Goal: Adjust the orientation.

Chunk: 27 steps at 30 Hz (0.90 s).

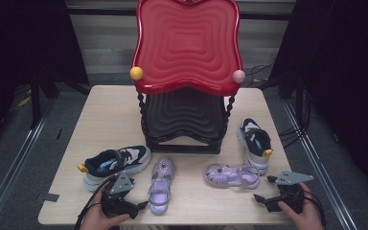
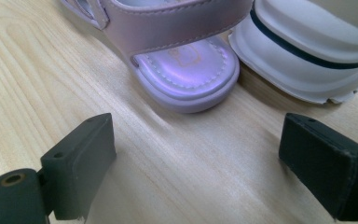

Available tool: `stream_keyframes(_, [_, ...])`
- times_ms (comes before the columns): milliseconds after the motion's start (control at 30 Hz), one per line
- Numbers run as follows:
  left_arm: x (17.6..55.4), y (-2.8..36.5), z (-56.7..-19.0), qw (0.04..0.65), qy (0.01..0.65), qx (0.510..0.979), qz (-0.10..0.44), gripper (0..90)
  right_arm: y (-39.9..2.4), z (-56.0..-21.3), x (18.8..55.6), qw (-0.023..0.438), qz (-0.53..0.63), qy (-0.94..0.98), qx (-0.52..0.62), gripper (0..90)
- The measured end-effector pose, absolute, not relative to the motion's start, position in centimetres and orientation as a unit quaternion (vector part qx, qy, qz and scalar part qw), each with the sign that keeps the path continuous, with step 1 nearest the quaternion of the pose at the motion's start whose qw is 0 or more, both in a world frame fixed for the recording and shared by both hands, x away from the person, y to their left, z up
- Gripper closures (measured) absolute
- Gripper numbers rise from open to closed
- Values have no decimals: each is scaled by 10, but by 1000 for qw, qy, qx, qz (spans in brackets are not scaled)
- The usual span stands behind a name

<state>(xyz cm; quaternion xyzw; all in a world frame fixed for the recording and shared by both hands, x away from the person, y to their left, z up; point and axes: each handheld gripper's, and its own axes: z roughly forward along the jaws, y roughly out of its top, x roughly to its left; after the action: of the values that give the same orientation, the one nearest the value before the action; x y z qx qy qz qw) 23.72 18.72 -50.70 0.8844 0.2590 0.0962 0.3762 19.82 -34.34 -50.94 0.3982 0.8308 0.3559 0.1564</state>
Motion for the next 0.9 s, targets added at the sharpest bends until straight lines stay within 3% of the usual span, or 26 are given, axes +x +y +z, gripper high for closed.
stream_keyframes(367, [236,188,-507,374,262,884,97,71,-344,-509,198,156,356,831,398,98])
stream_keyframes(667, [235,184,-503,367,288,879,97,112,-344,-509,198,156,357,831,398,99])
stream_keyframes(700, [234,185,-501,373,294,876,81,164,-344,-509,198,156,357,831,398,99])
stream_keyframes(900, [233,187,-493,374,304,873,75,162,-343,-509,198,157,356,830,399,99])
